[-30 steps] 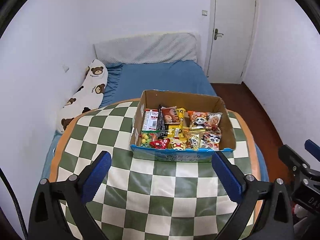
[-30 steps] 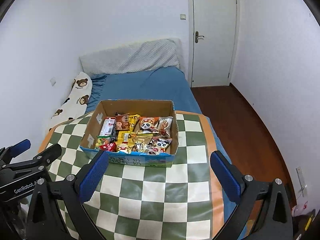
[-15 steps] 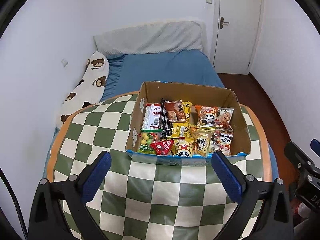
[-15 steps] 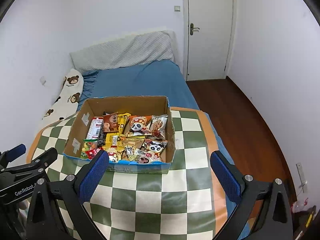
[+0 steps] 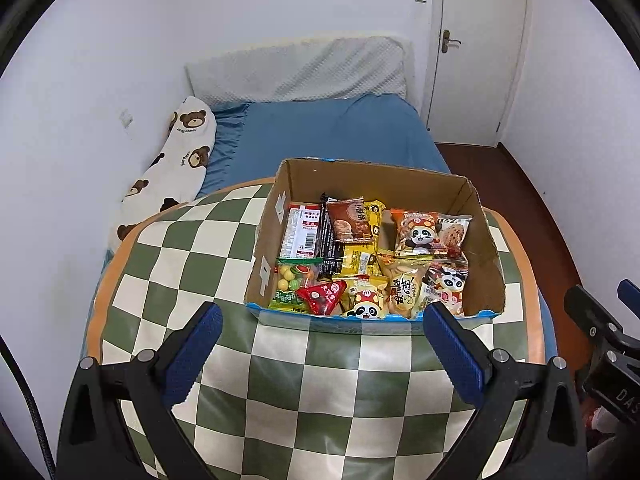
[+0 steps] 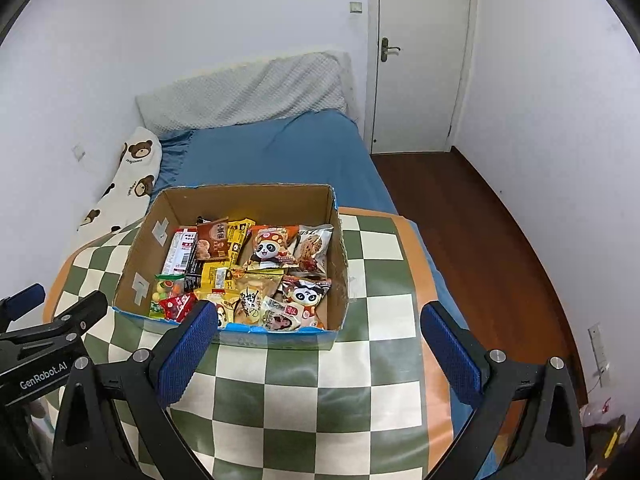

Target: Organize snacks

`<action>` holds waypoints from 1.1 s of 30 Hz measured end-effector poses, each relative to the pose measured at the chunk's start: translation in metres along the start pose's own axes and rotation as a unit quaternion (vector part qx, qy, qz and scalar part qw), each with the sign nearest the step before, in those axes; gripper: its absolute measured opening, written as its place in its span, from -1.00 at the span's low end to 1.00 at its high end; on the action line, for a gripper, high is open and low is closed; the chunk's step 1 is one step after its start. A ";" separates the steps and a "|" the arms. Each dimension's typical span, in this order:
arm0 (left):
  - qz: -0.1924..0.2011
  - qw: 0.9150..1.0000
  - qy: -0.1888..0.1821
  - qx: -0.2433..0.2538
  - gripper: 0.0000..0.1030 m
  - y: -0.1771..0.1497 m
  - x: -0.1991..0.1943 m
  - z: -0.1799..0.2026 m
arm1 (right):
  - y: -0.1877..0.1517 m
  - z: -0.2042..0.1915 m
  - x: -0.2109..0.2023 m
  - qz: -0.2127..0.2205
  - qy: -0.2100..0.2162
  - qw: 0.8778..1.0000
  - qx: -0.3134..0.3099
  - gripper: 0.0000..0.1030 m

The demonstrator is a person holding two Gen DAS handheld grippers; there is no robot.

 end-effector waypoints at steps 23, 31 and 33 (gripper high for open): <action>0.007 1.000 -0.002 0.005 1.00 0.001 -0.004 0.002 | -0.001 0.000 0.000 -0.003 0.003 1.000 -0.001 1.00; 0.007 1.000 -0.003 0.005 1.00 0.001 -0.008 0.003 | -0.001 0.001 -0.001 -0.002 0.005 1.000 0.000 1.00; 0.007 1.000 -0.003 0.005 1.00 0.001 -0.008 0.002 | -0.001 0.001 -0.001 -0.002 0.004 1.000 0.000 1.00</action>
Point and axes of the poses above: each gripper's, at about its wrist camera, not at the fingertips, and x roughly the way its jaws point, z to its right, y to its top, the point moved 9 cm from there along x, roughly the way its jaws point, and after that the axes turned 10 degrees about x, right-handed, at the moved point
